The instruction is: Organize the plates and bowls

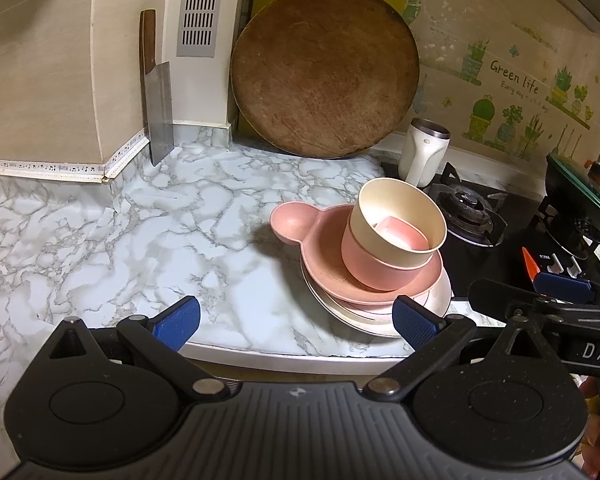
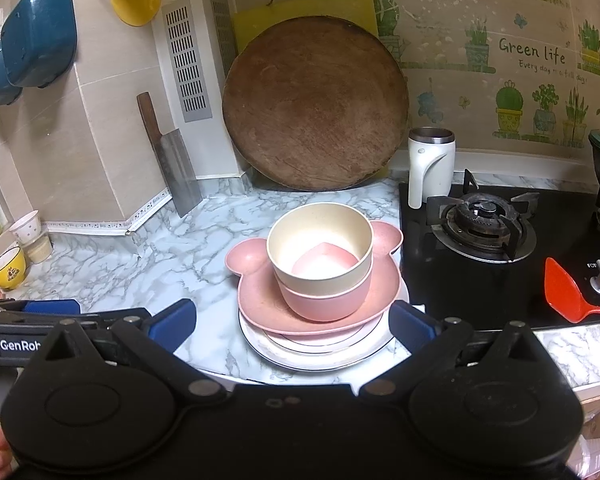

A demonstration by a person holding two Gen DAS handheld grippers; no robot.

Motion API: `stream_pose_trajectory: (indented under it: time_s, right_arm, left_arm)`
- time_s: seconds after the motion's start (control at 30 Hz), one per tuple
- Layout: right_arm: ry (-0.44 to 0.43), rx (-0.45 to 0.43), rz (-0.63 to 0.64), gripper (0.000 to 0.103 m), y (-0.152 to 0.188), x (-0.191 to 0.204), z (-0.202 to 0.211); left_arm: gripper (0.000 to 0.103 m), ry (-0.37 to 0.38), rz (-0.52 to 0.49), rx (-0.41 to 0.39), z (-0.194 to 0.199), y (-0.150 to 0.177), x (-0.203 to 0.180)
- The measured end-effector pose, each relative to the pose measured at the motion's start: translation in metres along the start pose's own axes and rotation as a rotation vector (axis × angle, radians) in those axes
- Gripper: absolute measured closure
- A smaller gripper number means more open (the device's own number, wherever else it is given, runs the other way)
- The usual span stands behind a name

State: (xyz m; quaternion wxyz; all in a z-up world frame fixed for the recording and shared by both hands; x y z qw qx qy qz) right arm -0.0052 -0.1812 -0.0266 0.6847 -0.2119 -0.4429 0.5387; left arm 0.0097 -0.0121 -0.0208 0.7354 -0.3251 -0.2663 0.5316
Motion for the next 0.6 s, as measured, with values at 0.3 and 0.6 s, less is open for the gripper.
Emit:
stream_pose_trajectory:
  time_s: [0.3,0.6]
  right_arm:
    - [0.004,0.003,-0.003,0.000,-0.002,-0.002,-0.003]
    - [0.005,0.014,-0.004,0.000,-0.002,0.000,-0.011]
  left_arm:
    - [0.000,0.001,0.011,0.001,-0.003,-0.001,0.001]
    - [0.000,-0.011,0.019,0.000,-0.007,-0.002,0.007]
Point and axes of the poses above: each gripper's, at about its wrist camera, not at the fingertips, and z roughly against the way its jaws point, x to its left, y to its underside, the point moved 7 cm from there along -z, roughly the way its jaws point, and after that the axes turned 15 degrees about -z, right-handed, at the moved point
